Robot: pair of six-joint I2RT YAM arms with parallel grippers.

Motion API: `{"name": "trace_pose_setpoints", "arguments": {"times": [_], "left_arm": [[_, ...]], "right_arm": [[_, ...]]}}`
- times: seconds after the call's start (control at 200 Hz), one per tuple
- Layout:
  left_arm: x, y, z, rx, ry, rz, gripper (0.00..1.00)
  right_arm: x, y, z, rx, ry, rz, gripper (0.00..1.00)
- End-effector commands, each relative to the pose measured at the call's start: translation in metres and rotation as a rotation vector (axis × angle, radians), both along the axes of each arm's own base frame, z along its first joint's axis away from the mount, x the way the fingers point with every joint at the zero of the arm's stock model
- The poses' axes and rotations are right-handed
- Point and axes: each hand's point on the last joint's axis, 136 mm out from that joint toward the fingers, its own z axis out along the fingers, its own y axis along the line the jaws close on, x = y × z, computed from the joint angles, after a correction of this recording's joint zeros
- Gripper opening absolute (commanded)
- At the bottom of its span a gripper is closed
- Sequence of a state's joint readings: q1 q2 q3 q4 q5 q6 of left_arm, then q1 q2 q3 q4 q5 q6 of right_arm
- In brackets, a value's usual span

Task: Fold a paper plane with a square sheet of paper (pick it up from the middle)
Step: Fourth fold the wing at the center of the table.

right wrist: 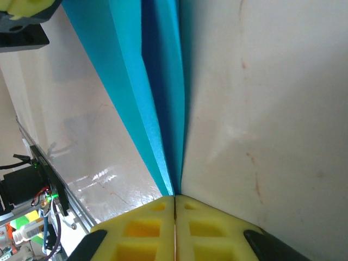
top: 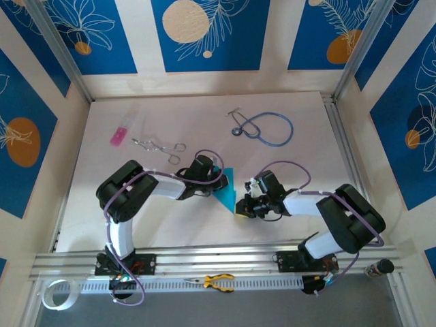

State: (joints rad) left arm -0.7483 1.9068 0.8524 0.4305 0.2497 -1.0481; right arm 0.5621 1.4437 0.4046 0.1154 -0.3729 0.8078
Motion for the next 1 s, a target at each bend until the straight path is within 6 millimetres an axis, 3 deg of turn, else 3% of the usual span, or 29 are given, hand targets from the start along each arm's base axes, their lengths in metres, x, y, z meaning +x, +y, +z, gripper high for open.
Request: {"name": "trace_pose_setpoints", "arguments": {"times": [0.0, 0.19, 0.27, 0.415, 0.59, 0.78, 0.995], "left_arm": [[-0.018, 0.027, -0.04, 0.118, 0.105, 0.03, 0.05], [-0.018, 0.029, -0.04, 0.122, 0.105, 0.037, 0.05], [-0.019, 0.029, -0.041, 0.122, 0.105, 0.038, 0.05], [-0.019, 0.03, -0.042, 0.121, 0.107, 0.038, 0.05], [-0.019, 0.029, -0.042, 0.121, 0.107, 0.036, 0.05], [-0.019, 0.029, -0.04, 0.122, 0.107, 0.033, 0.05], [-0.019, 0.029, -0.04, 0.123, 0.105, 0.032, 0.05]], "right_arm": [[-0.009, -0.007, 0.007, -0.02, 0.044, 0.015, 0.15], [0.011, -0.007, 0.043, 0.082, 0.013, -0.031, 0.21], [0.017, 0.004, 0.059, 0.149, 0.002, 0.001, 0.18], [0.037, 0.018, 0.066, 0.19, 0.024, -0.018, 0.1], [0.052, 0.03, 0.05, 0.167, 0.071, -0.029, 0.07], [0.052, 0.043, 0.041, 0.154, 0.092, -0.003, 0.06], [0.045, 0.03, 0.011, 0.03, 0.119, -0.023, 0.05]]}}
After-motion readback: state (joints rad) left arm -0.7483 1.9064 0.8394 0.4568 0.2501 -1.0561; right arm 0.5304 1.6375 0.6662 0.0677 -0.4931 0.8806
